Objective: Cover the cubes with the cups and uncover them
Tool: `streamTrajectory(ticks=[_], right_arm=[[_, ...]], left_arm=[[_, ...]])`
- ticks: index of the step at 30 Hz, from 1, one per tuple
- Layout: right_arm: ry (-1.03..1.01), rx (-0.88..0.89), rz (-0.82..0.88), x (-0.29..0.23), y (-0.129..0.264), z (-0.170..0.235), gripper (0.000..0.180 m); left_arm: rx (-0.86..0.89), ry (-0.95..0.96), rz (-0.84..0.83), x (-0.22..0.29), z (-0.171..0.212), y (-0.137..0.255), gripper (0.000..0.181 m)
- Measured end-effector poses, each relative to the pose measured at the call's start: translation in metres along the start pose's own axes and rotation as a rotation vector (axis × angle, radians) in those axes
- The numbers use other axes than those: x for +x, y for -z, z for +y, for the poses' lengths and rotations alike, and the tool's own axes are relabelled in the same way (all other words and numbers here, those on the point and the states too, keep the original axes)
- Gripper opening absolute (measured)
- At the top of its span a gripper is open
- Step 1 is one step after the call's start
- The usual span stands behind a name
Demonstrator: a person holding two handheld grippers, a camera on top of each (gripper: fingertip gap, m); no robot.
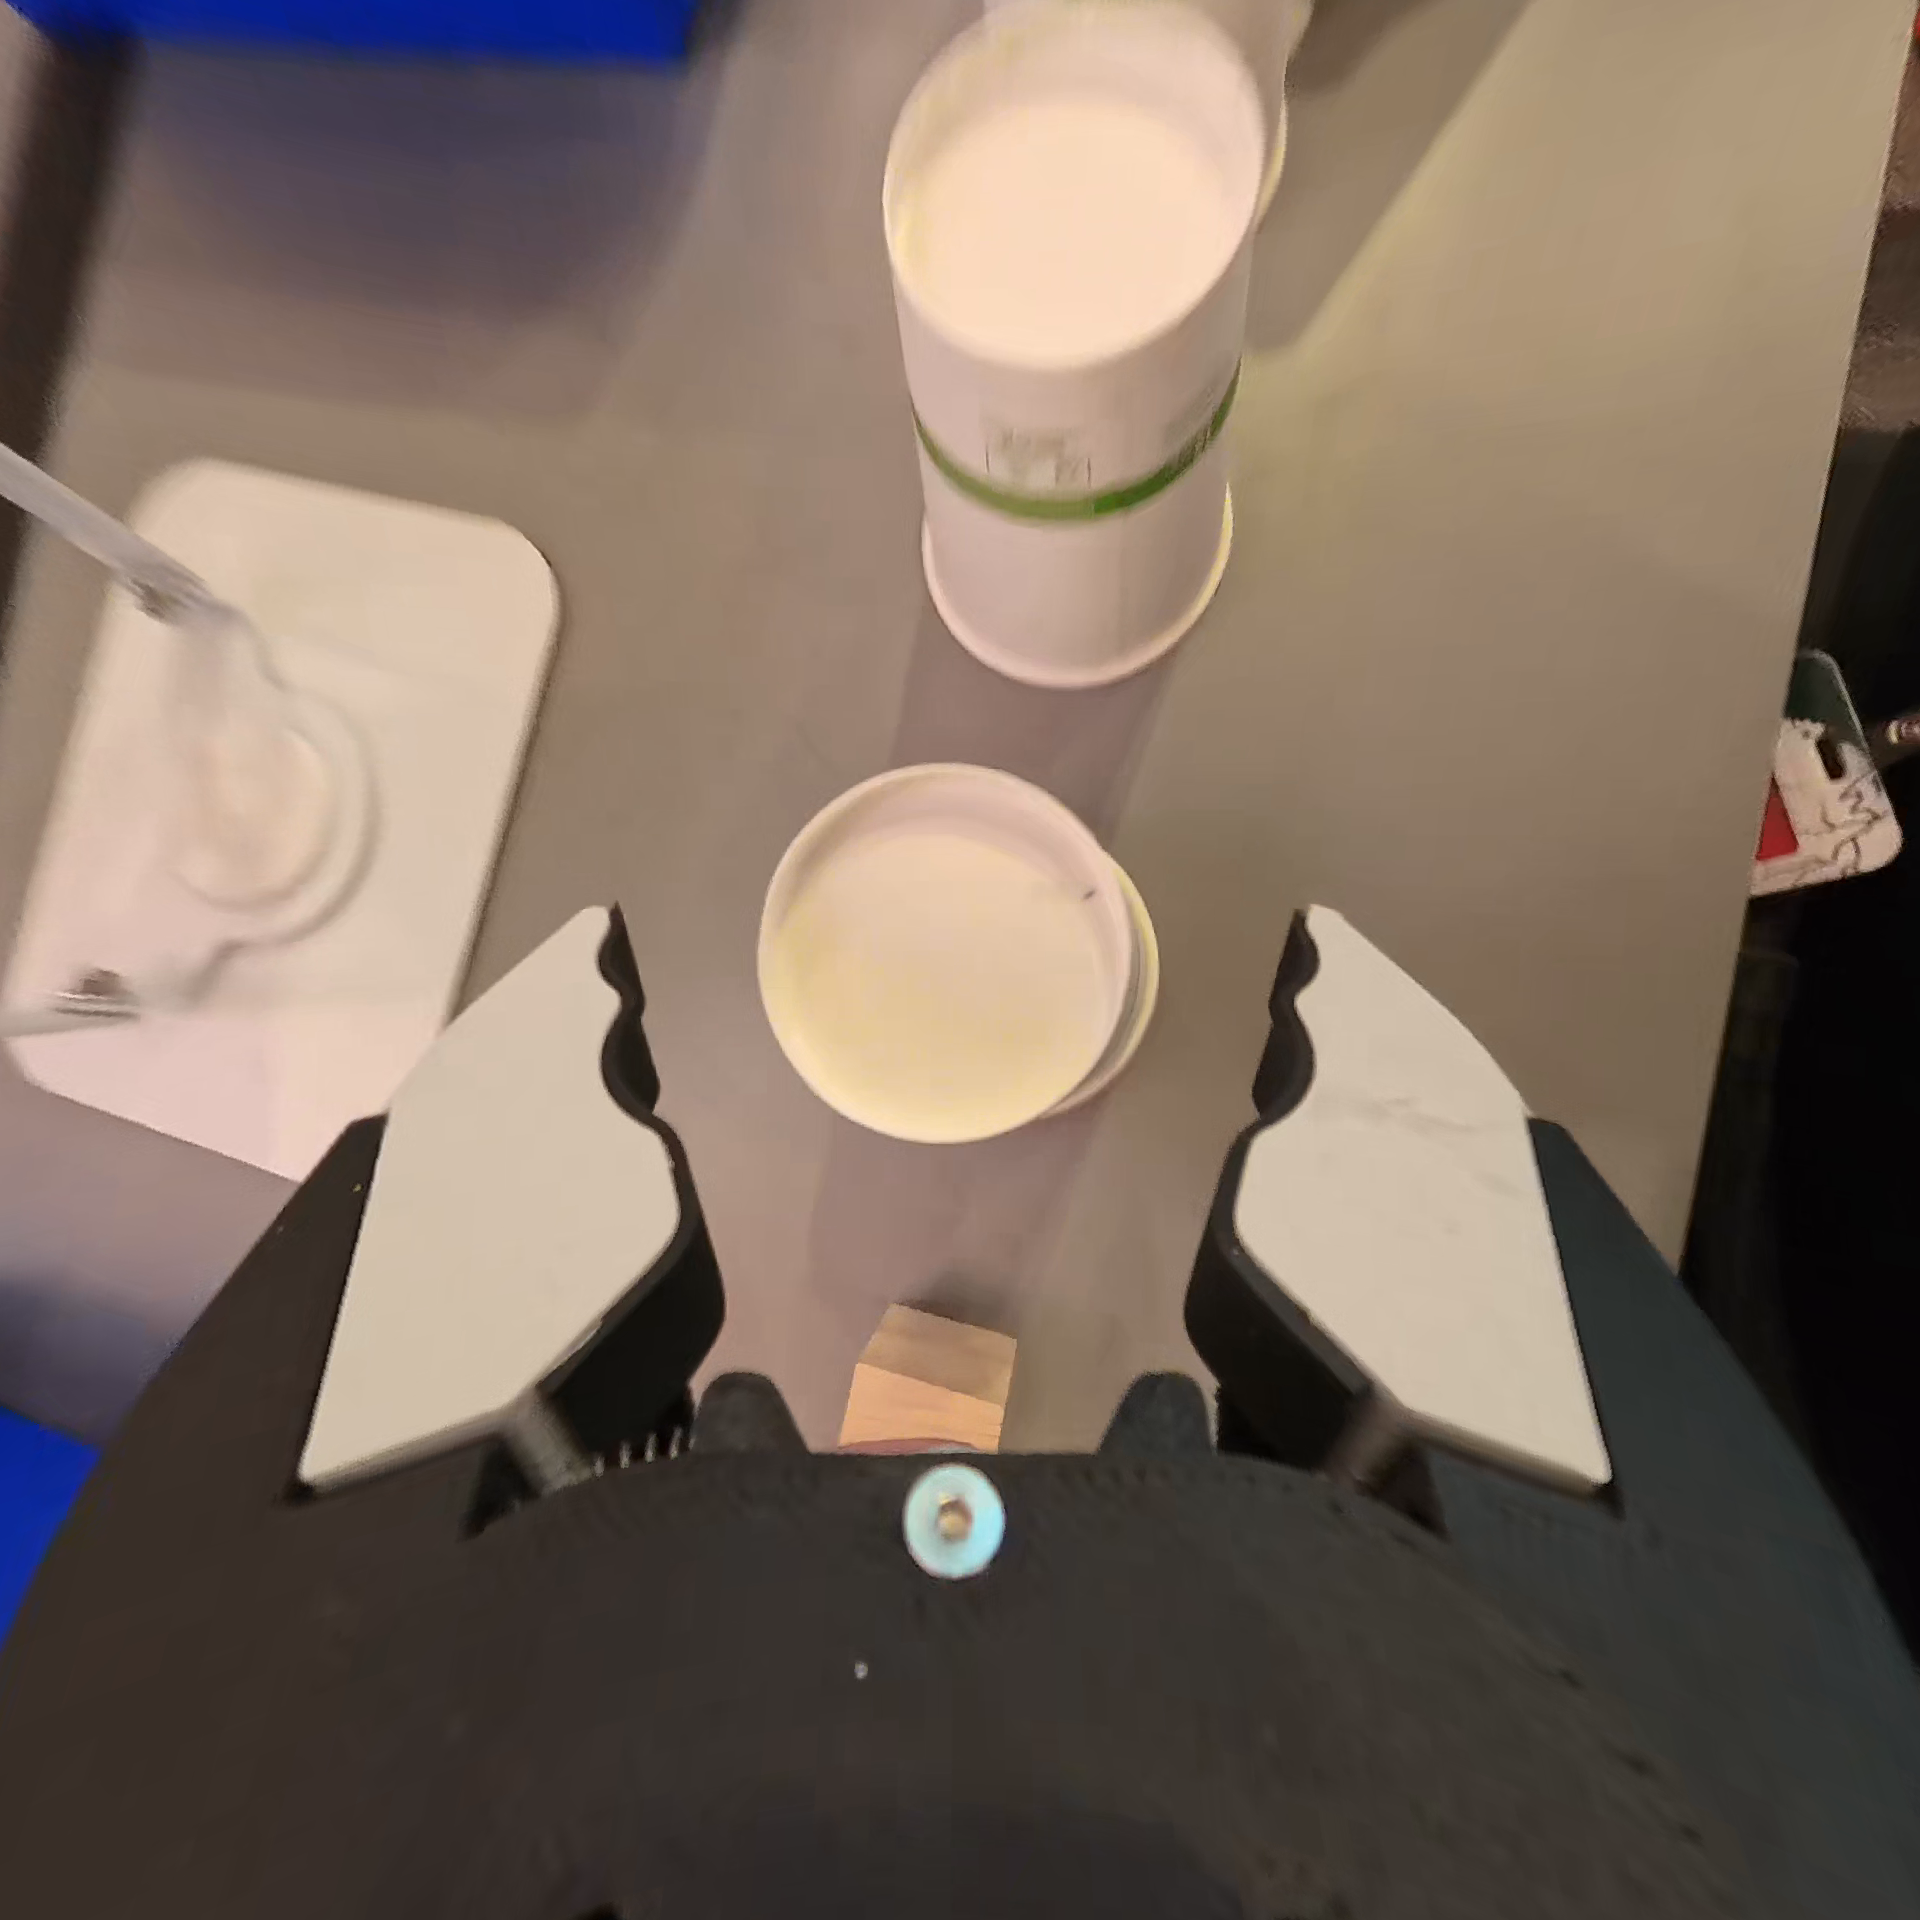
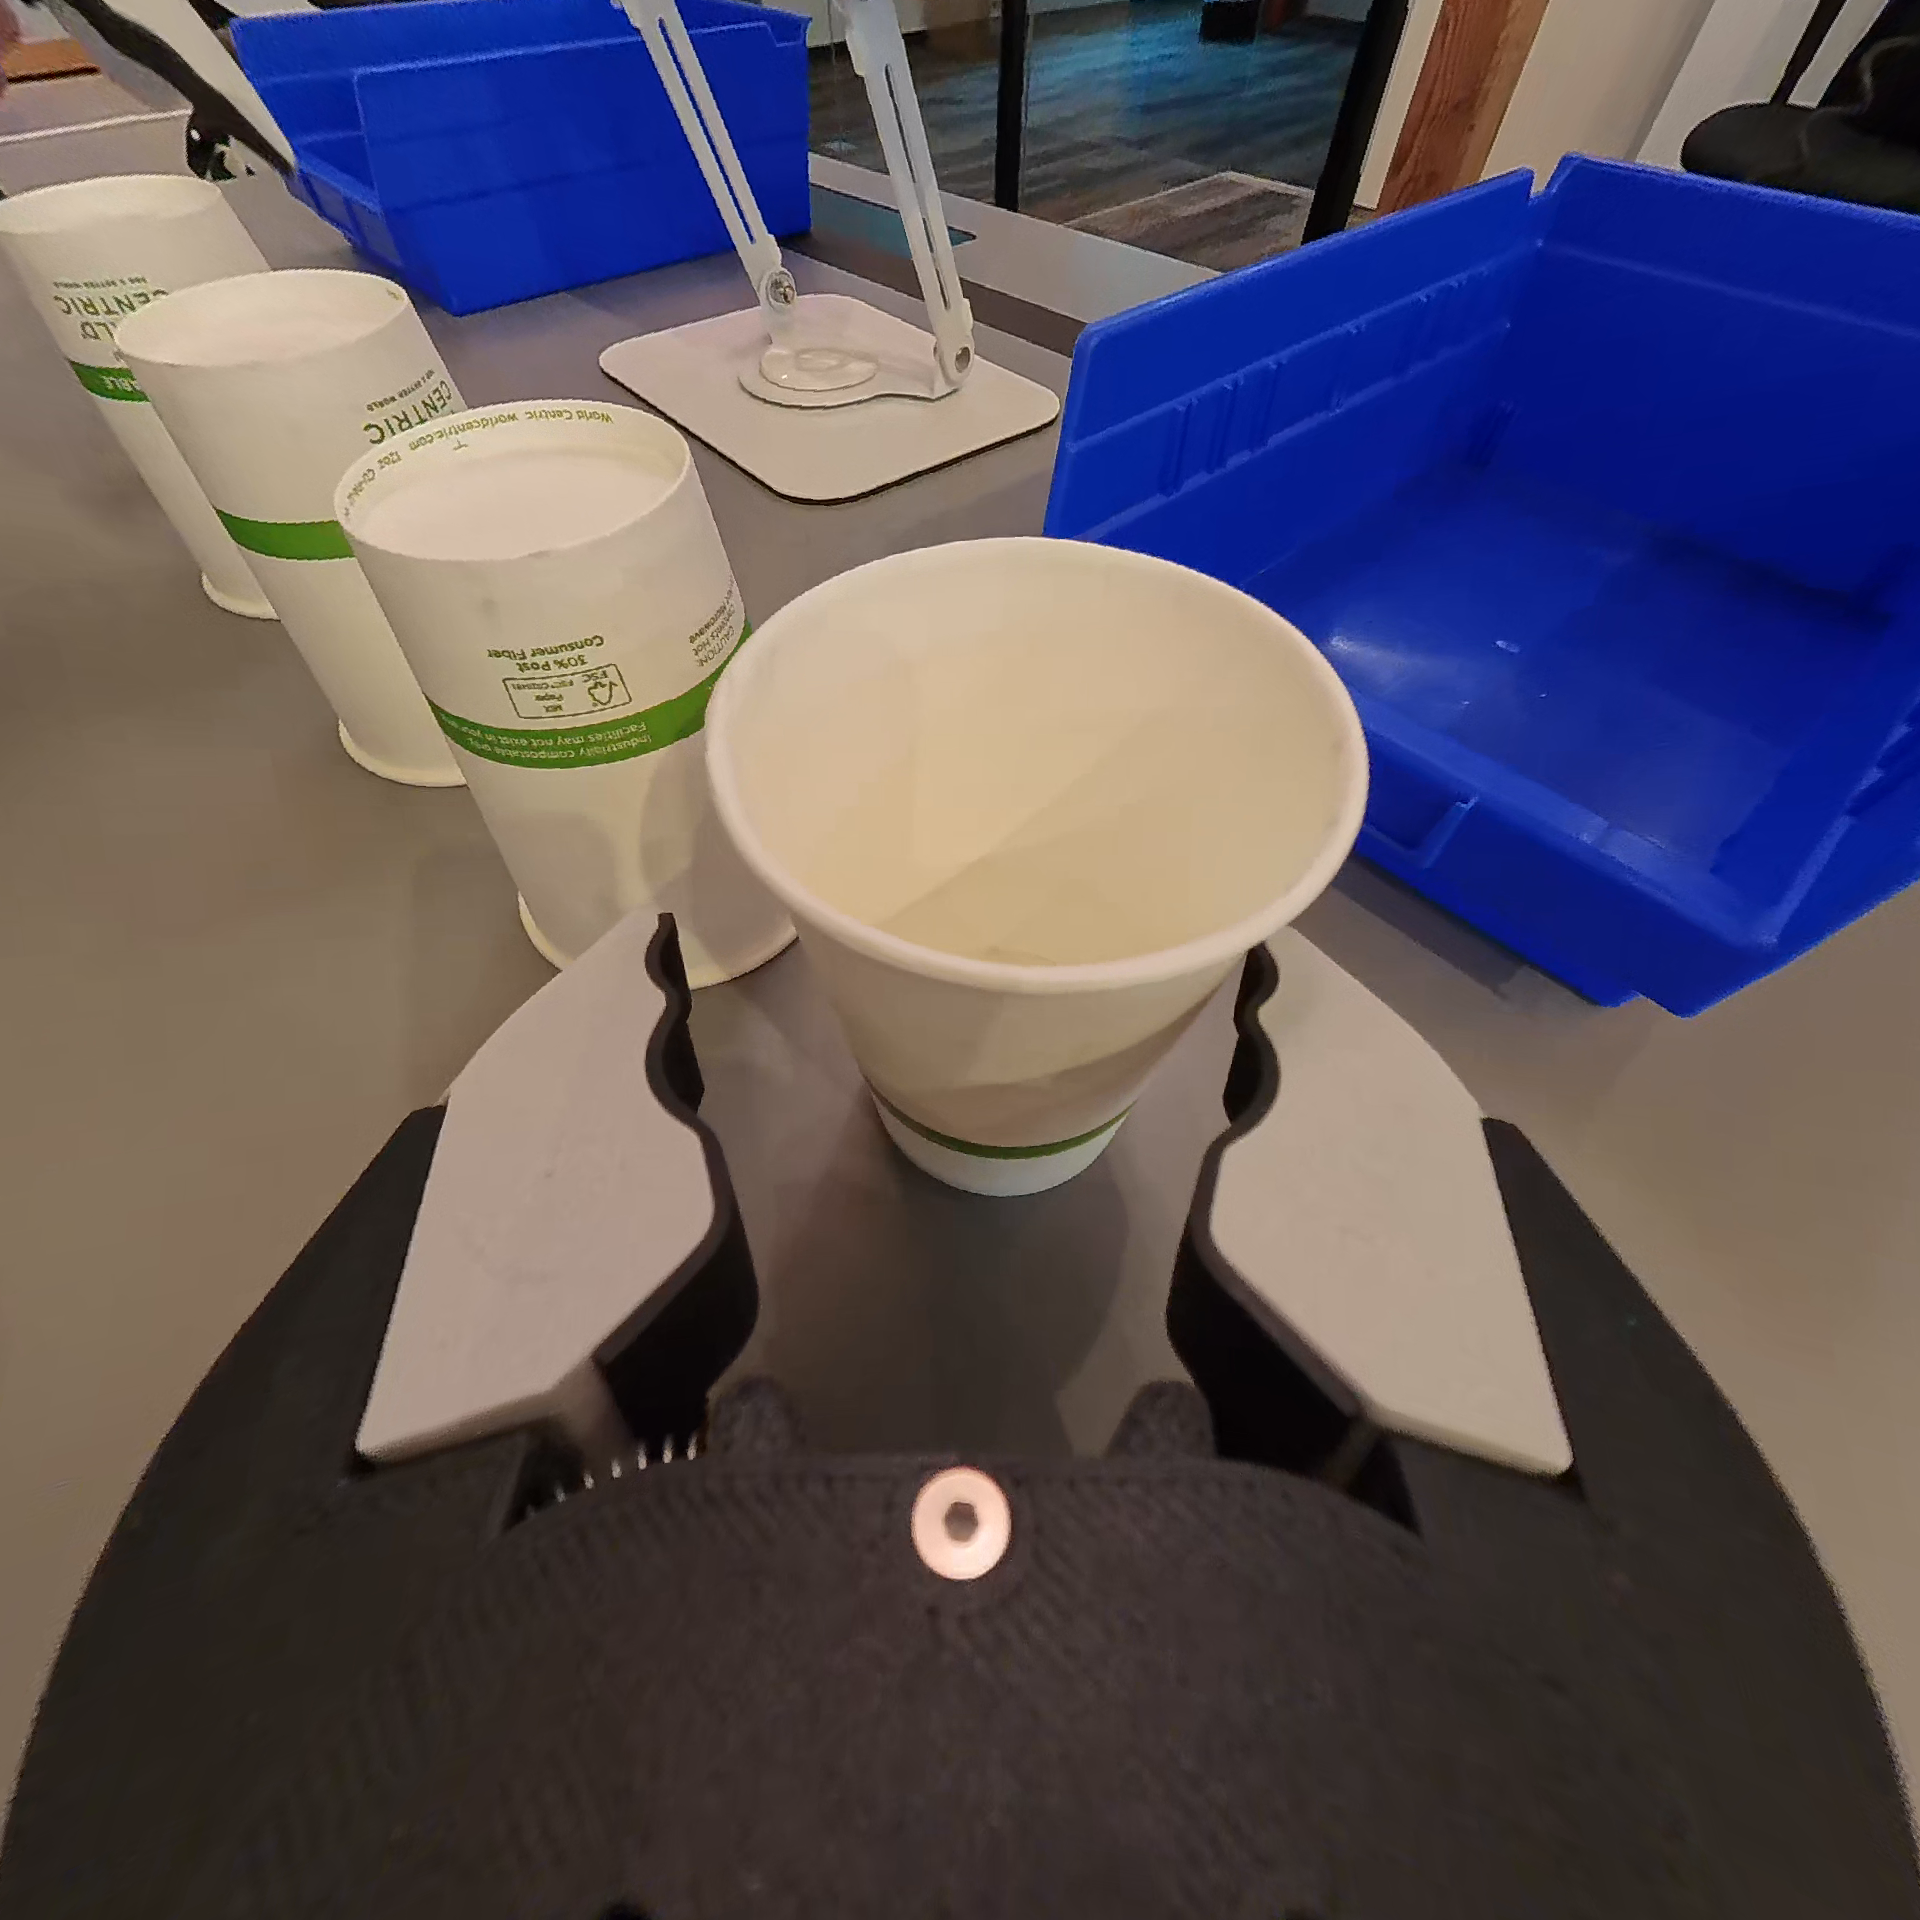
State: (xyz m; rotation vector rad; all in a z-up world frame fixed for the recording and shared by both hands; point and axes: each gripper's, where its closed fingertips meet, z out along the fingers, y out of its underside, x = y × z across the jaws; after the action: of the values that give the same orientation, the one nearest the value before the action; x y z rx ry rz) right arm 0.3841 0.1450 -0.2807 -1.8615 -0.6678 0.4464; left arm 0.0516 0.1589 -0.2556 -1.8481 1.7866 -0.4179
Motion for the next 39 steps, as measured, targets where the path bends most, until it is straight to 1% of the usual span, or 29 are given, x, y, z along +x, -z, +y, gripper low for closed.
streamTrajectory(ticks=[2,3,7,14,17,21,24,26,29,31,33,34,36,39], right_arm=[[-0.002,0.004,-0.001,-0.001,0.0,0.0,0.1],[-0.002,0.006,0.0,0.0,0.001,0.0,0.1],[-0.004,0.01,-0.002,0.0,0.0,-0.001,0.099],[-0.009,0.021,-0.008,0.0,0.001,-0.003,0.1],[-0.005,0.032,-0.006,0.0,0.006,-0.007,0.103],[0.008,0.045,0.014,0.002,0.018,-0.014,0.107],[0.022,0.075,0.065,0.007,0.037,-0.024,0.109],[0.063,0.113,0.142,0.011,0.055,-0.037,0.108],[0.151,0.209,0.236,0.002,0.084,-0.069,0.102],[0.182,0.261,0.229,-0.017,0.092,-0.092,0.1],[0.185,0.303,0.16,-0.045,0.087,-0.112,0.096],[0.16,0.325,0.094,-0.063,0.082,-0.12,0.095],[0.061,0.393,-0.063,-0.098,0.068,-0.137,0.092],[-0.029,0.472,-0.26,-0.149,0.038,-0.153,0.104]], left_arm=[[-0.024,0.014,0.012,-0.002,0.006,-0.006,0.113],[-0.027,0.019,0.028,-0.001,0.008,-0.009,0.109],[-0.018,0.024,0.098,0.006,0.01,-0.016,0.077],[0.04,0.04,0.074,0.002,0.008,-0.012,0.076],[0.108,0.047,0.06,0.0,0.001,0.004,0.076],[0.251,0.059,0.05,-0.001,-0.014,0.037,0.076],[0.422,0.068,0.048,-0.001,-0.031,0.07,0.076],[0.575,0.064,0.06,0.004,-0.047,0.095,0.076],[0.817,0.115,0.098,0.009,-0.072,0.127,0.076],[0.992,0.135,0.151,0.016,-0.088,0.144,0.076],[1.181,0.141,0.199,0.023,-0.101,0.159,0.076],[1.273,0.135,0.234,0.028,-0.106,0.165,0.076],[1.425,0.134,0.251,0.032,-0.112,0.173,0.076],[1.565,0.171,0.275,0.033,-0.119,0.173,0.076]])
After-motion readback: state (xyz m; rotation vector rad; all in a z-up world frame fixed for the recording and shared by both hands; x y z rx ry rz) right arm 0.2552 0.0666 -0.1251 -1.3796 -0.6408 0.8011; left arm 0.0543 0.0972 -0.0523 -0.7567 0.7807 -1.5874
